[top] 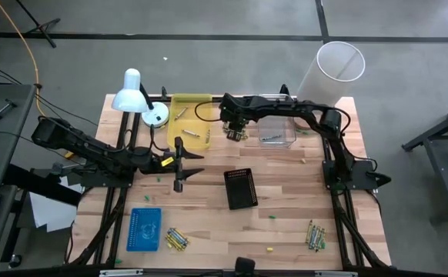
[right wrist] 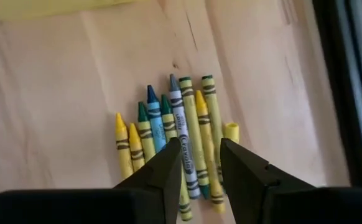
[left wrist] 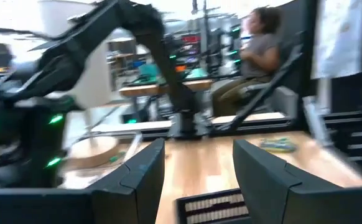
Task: Sort crayons
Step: Put the gray crayon into the yellow transparent bin
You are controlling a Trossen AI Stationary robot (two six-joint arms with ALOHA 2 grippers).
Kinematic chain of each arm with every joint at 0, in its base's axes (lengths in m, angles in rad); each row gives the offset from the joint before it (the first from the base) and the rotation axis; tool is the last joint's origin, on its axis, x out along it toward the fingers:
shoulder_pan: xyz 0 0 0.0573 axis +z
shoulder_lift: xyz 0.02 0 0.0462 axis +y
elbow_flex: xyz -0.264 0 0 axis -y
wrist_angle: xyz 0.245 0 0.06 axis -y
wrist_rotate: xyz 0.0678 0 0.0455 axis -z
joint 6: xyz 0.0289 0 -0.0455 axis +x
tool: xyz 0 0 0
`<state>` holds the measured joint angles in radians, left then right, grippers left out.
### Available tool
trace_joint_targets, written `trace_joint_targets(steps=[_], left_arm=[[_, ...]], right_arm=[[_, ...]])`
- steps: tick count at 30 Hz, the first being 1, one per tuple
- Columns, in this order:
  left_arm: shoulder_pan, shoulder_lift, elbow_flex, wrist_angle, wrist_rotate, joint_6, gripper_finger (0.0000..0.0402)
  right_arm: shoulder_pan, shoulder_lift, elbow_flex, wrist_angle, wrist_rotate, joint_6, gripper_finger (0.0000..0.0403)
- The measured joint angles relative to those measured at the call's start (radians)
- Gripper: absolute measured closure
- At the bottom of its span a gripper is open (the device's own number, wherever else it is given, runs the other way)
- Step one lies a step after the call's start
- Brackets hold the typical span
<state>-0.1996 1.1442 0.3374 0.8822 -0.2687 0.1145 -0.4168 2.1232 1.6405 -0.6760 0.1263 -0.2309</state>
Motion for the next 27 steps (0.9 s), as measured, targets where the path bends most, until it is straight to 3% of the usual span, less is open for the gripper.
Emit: trace_joint_targets(steps=[7,10,18,27], left_arm=[[0.012,0.000,0.000,-0.036,-0.338,0.088,0.0227],[0.037,0.000,0.000,-0.059,-0.422,0.098,0.0227],[0.107,0.000,0.000,-0.148,-0.378,0.031,0.0227],[0.099,0.001,0.000,-0.168,-0.280,0.006,0.0227]], right_arm=[[-0.027,-0.057,0.000,-0.003,-0.003,-0.115,0.0299],[-0.042,-0.089,0.000,0.008,-0.008,-0.145,0.0299],[-0.084,-0.122,0.000,0.056,-0.117,-0.160,0.0299],[-0.085,-0.107,-0.044,0.009,-0.180,0.027,0.0300]])
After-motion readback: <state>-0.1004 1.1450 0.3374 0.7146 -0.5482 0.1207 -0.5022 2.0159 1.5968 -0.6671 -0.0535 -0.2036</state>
